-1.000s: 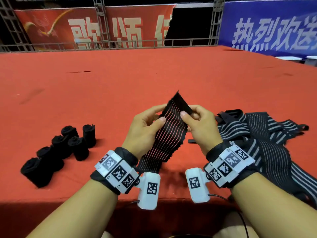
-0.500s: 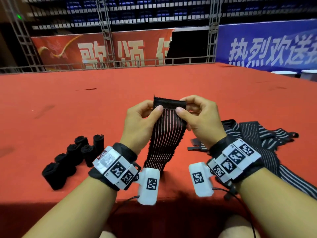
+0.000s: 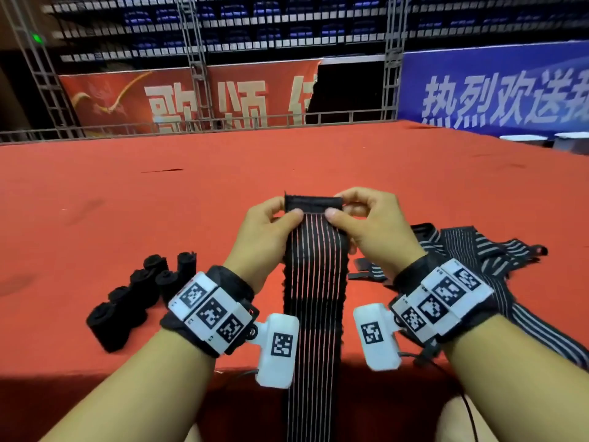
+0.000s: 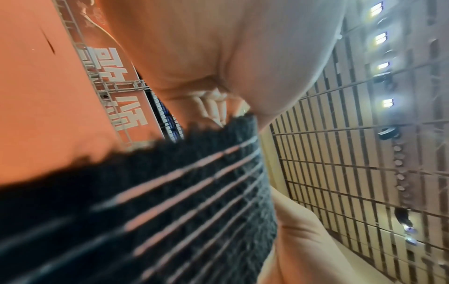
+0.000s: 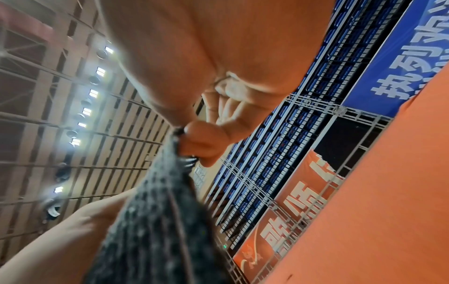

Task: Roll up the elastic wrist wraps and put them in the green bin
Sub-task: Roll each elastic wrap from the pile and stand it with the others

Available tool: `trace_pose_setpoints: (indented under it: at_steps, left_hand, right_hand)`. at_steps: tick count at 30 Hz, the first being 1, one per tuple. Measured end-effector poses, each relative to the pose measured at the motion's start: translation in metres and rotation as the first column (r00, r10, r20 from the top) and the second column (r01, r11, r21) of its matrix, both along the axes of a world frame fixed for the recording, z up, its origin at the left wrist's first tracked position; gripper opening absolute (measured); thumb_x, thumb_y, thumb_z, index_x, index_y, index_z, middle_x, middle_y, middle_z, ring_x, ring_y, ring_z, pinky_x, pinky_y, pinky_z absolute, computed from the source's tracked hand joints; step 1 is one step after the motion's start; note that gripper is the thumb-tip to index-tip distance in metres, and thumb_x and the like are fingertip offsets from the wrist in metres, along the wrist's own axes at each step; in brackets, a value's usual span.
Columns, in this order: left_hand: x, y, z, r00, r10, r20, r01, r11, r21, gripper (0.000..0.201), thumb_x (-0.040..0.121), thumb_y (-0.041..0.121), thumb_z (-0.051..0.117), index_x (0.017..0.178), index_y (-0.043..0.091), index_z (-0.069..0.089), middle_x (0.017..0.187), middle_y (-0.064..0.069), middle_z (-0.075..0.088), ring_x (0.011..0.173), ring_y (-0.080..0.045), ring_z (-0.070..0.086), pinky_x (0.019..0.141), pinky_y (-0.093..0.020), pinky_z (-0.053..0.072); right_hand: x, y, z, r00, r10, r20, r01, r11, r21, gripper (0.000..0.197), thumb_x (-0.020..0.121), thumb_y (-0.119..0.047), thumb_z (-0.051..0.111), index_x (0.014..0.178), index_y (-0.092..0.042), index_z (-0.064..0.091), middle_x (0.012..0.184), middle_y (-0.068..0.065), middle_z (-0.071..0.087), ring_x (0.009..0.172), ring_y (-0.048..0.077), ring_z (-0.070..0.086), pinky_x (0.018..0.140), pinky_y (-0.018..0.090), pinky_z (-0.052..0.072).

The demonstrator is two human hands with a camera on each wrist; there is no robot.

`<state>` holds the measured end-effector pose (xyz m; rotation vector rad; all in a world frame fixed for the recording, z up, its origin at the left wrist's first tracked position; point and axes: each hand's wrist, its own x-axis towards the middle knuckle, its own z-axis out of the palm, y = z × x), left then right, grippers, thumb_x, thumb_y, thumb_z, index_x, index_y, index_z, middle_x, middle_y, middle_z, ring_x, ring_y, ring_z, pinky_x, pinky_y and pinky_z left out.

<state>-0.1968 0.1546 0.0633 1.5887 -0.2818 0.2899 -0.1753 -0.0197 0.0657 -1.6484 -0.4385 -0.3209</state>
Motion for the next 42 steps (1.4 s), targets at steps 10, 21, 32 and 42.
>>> trace_pose_setpoints:
  at_steps: [10,21,32,42]
  left_hand:
    - [0.104,0.011,-0.118,0.952,0.164,-0.259,-0.093,0.959,0.266,0.019,0.094,0.008,0.067,0.083,0.019,0.075,0.079,0.002,0.073,0.069,-0.006,0.063,0.067,-0.023,0.048]
    - [0.208,0.017,-0.177,0.833,0.241,-0.497,-0.024,0.915,0.403,0.010,0.096,0.014,0.065,0.089,0.012,0.072,0.063,0.002,0.072,0.059,-0.017,0.069,0.066,-0.031,0.055]
    - [0.212,0.006,-0.182,0.895,0.225,-0.384,0.196,0.575,0.794,0.071,0.078,0.022,0.085,0.139,0.018,0.049,0.131,-0.005,0.064,0.120,-0.027,0.061,0.103,-0.037,0.047]
    - [0.198,-0.012,-0.167,0.953,0.134,-0.271,0.269,0.027,0.963,0.039,0.093,0.012,0.060,0.131,0.008,0.052,0.140,-0.012,0.052,0.127,-0.032,0.051,0.100,-0.043,0.048]
  right_hand:
    - [0.100,0.000,-0.119,0.968,-0.190,-0.161,0.113,0.911,-0.396,0.017,0.086,-0.022,0.078,0.074,-0.026,0.066,0.072,-0.006,0.068,0.063,0.009,0.061,0.062,0.027,0.048]
    - [0.185,0.024,-0.163,0.878,-0.315,-0.361,0.062,0.822,-0.566,0.016,0.093,-0.023,0.069,0.078,-0.019,0.063,0.063,0.000,0.073,0.057,0.013,0.072,0.074,0.038,0.062]
    - [0.190,0.036,-0.176,0.937,-0.133,-0.323,-0.248,0.396,-0.884,0.066,0.084,-0.028,0.077,0.142,-0.012,0.051,0.142,0.011,0.057,0.130,0.031,0.054,0.107,0.039,0.045]
    - [0.186,0.046,-0.173,0.937,-0.117,-0.329,-0.299,0.215,-0.930,0.034,0.088,-0.021,0.060,0.120,-0.013,0.054,0.124,0.007,0.056,0.113,0.031,0.059,0.084,0.039,0.044]
